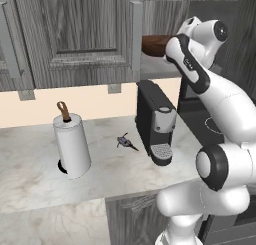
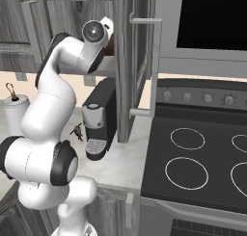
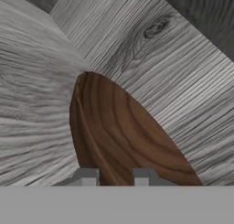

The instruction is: Retrieve the bowl from the cabinet, then place the raw meat into the bowl to avoid contamination.

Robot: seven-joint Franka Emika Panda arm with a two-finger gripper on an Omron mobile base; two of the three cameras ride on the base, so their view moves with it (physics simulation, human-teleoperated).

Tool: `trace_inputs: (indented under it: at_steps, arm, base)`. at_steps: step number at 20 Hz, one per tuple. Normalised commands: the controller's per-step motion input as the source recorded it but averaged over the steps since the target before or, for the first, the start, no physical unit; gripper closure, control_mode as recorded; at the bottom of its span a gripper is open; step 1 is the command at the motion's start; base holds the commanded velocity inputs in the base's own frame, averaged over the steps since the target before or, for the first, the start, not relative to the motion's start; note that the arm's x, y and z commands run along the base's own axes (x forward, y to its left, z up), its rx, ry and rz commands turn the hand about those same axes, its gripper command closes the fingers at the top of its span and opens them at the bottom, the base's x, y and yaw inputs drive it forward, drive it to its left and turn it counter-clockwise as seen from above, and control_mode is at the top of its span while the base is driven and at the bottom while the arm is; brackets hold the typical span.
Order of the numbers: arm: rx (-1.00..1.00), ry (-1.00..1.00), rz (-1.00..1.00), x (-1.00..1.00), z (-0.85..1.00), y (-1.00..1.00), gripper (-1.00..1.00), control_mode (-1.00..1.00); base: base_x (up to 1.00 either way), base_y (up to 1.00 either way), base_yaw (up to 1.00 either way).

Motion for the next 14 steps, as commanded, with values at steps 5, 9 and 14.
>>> trace_inputs:
  at_steps: [5, 9, 14]
  arm:
    - [0.0, -0.02, 0.0, -0.24, 0.03, 0.0, 1.0, -1.0]
    - [0.0, -0.02, 0.0, -0.26, 0.08, 0.0, 1.0, -1.0]
    - [0.0, -0.02, 0.0, -0.3, 0.1, 0.0, 1.0, -1.0]
  base:
    - [0.0, 0.0, 0.0]
    - [0.0, 0.0, 0.0]
    - [0.0, 0.0, 0.0]
